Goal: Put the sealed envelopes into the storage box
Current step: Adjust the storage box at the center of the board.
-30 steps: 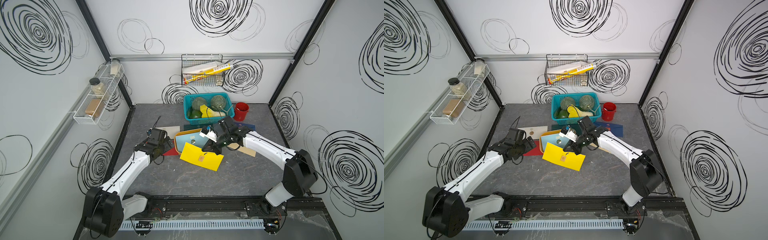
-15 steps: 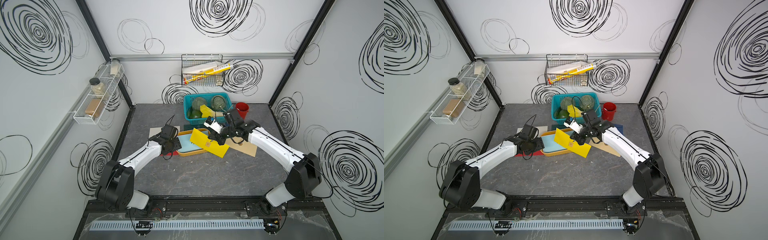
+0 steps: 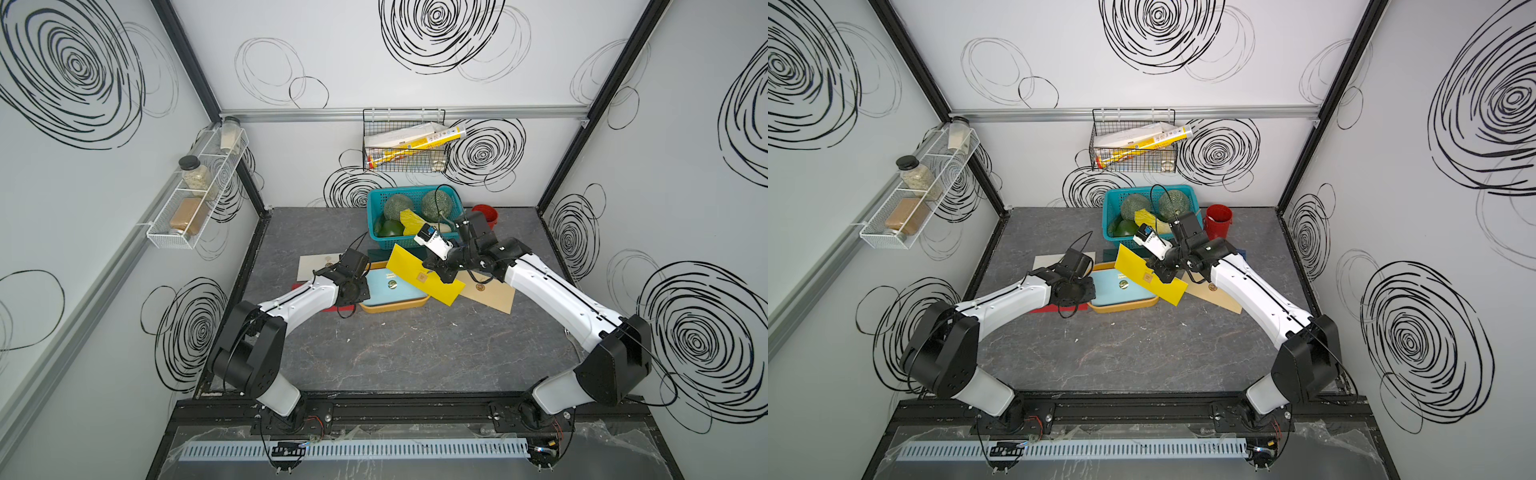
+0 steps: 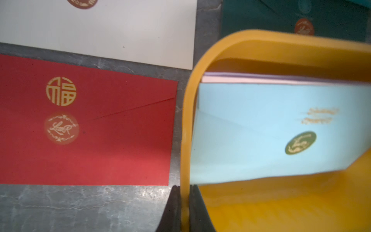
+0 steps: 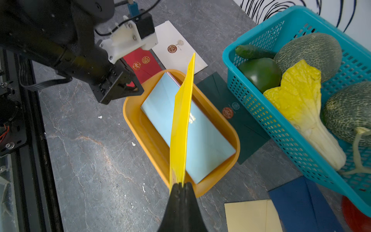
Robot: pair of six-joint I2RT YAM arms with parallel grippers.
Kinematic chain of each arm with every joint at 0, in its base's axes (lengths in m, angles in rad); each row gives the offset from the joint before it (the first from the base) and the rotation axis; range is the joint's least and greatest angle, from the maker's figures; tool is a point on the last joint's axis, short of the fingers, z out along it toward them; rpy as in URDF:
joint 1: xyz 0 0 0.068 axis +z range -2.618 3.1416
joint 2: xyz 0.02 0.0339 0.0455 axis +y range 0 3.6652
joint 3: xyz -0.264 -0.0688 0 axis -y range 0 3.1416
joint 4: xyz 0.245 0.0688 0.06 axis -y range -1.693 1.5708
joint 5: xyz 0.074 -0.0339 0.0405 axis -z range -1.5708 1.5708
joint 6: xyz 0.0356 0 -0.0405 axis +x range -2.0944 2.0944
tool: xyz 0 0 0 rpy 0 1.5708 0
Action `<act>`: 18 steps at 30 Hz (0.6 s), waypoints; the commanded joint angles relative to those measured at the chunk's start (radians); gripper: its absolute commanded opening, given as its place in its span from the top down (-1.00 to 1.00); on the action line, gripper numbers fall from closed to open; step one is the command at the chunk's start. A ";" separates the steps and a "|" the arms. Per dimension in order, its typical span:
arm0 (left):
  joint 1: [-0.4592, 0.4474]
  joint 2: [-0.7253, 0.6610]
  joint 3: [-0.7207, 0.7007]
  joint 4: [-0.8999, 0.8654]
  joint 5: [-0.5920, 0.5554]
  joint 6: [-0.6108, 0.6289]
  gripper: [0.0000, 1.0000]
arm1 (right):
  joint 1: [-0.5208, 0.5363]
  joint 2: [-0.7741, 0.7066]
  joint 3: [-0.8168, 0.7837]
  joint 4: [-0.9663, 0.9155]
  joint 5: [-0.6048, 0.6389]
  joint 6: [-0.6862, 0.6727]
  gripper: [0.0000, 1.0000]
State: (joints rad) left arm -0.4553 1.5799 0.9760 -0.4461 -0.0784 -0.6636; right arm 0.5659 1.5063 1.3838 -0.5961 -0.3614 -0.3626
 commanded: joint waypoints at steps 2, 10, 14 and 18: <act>-0.048 -0.032 -0.007 -0.010 -0.006 0.021 0.95 | -0.003 0.005 0.047 -0.042 -0.024 -0.053 1.00; -0.098 -0.082 -0.071 -0.005 0.032 0.043 1.00 | -0.002 0.069 0.046 -0.128 -0.144 -0.204 1.00; -0.099 -0.099 -0.104 -0.012 0.052 0.088 0.98 | 0.001 0.105 0.047 -0.159 -0.167 -0.235 1.00; -0.090 -0.118 -0.106 -0.020 0.051 0.099 0.34 | 0.034 0.133 0.039 -0.153 -0.162 -0.249 1.00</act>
State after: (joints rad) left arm -0.5510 1.4887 0.8848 -0.4484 -0.0406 -0.5972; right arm 0.5762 1.6260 1.4212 -0.7124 -0.4934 -0.5747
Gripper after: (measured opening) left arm 0.302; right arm 0.041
